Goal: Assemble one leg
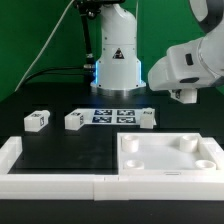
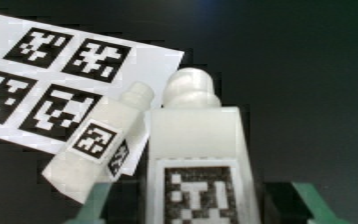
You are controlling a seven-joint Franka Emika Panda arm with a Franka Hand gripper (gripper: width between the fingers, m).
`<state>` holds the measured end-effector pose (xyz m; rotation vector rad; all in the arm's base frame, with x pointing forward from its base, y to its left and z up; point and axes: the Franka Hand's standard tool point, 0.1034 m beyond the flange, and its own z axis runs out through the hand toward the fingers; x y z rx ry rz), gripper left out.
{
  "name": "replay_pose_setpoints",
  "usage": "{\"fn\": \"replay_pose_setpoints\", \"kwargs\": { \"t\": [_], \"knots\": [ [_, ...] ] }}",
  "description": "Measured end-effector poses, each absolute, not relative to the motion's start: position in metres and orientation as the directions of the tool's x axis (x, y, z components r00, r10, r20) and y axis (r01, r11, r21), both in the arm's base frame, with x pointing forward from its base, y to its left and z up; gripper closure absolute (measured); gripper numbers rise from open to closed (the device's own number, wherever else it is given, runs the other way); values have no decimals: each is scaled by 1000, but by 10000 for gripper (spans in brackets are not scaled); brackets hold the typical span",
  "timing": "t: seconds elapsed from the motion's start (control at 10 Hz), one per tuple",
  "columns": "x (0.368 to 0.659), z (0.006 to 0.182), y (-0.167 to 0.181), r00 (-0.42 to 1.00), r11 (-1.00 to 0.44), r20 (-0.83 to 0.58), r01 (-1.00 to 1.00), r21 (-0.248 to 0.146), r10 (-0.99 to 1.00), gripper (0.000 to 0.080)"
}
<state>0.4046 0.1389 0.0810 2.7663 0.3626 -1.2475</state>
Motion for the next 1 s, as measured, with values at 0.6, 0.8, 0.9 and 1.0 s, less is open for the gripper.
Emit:
{"fn": "replay_pose_setpoints", "kwargs": {
  "t": [0.6,0.8,0.9,1.0],
  "knots": [
    [428,94,130,939,-972,-253,236,-15,232,508],
    [453,102,131,976,-976,-19,215,-26,216,508],
    [472,108,133,967,-972,114,234,-30,229,508],
    [495,117,139,918,-953,274,302,-18,286,508]
  ]
}}
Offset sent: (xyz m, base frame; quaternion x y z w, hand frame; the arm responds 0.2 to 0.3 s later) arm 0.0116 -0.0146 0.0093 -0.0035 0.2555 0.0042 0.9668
